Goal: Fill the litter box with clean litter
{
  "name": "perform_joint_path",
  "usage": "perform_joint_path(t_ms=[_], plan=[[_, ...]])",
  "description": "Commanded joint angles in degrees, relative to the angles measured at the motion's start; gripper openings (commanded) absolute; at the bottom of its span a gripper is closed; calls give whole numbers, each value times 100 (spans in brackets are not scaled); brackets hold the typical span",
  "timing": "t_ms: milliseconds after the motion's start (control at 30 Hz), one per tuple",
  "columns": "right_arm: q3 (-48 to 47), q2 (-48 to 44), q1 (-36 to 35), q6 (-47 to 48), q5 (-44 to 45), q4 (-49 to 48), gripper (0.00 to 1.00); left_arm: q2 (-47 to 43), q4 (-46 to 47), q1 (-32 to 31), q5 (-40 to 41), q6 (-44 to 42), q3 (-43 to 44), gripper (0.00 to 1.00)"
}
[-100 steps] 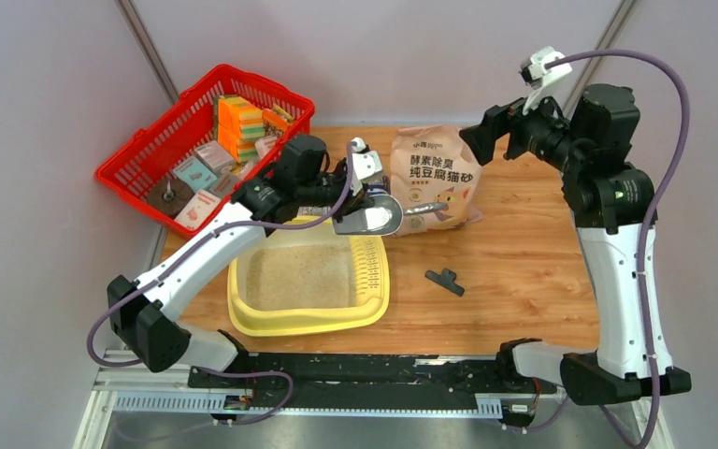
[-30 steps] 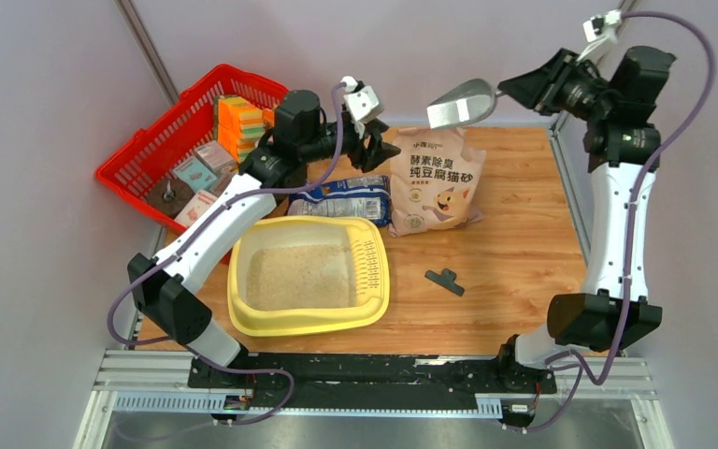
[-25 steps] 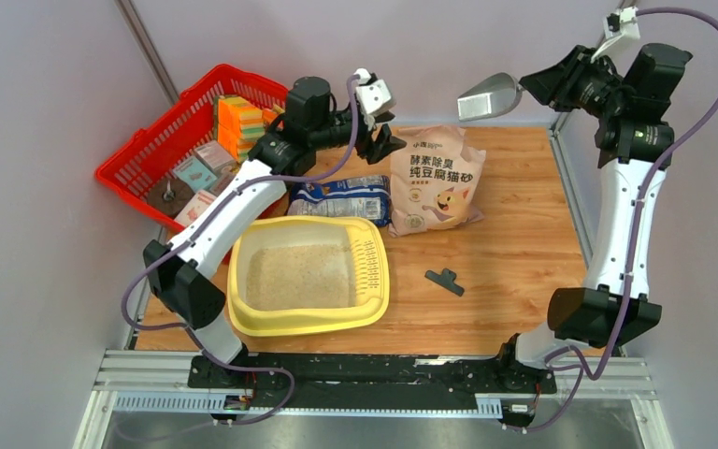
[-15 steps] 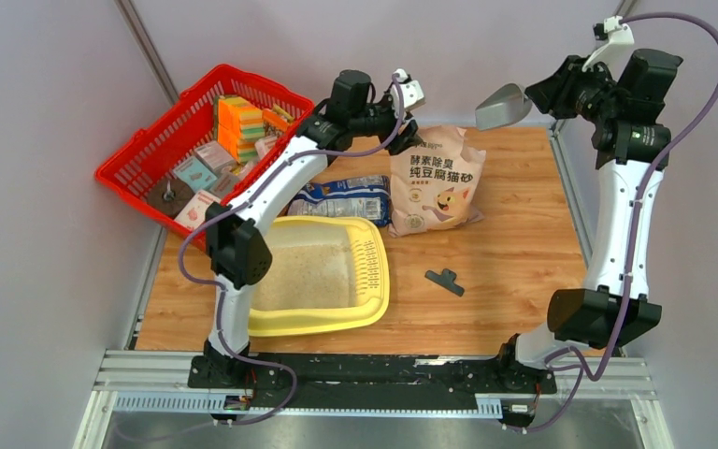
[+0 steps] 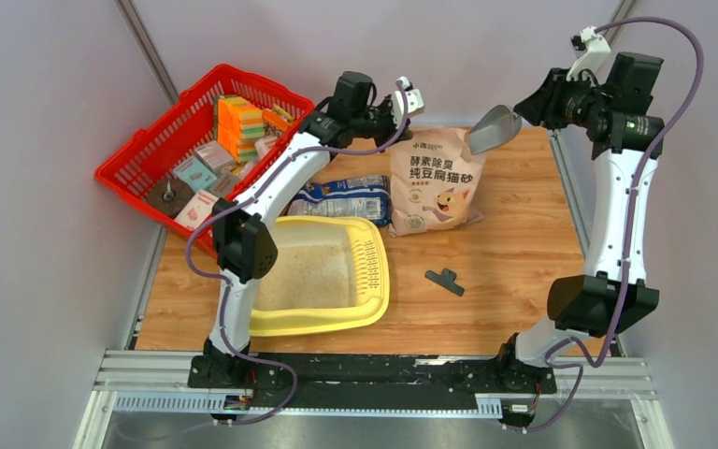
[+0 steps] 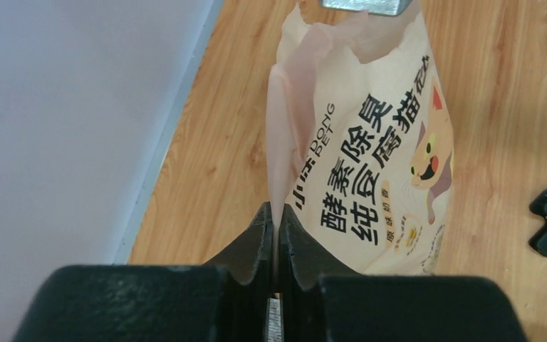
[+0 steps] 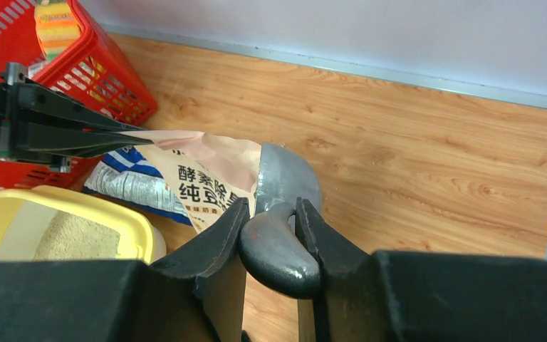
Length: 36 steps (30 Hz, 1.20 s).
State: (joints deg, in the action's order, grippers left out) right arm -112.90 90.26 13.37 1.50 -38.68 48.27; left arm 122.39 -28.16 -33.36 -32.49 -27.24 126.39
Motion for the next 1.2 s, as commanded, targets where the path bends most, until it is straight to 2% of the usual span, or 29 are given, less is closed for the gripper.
perform_joint_path(t_ms=[0,200,400,500,733,1033,1167], plan=[[-636,290,-159,507,-79,322,0,-267,-216,49,-670,165,176,0],[-1067,589,-378,1221,123,1096,0,-610,548,58,-1110,1561,-307,0],[-769,396,-536,1546,518,1044,0,-1067,1163,41,-1269,2196,-930,0],[-724,378,-721,1950,598,1368,0,-1313,1471,41,-1277,2416,-1326,0],[-584,168,-1081,2565,607,1562,0,-1656,1533,-47,-1409,2224,-1863,0],[-593,-96,-1257,3303,545,1510,0,-1648,1665,-100,-1348,2285,-1995,0],[-294,-236,-1257,3541,589,1378,0,-1630,1709,-100,-1295,2364,-1995,0]])
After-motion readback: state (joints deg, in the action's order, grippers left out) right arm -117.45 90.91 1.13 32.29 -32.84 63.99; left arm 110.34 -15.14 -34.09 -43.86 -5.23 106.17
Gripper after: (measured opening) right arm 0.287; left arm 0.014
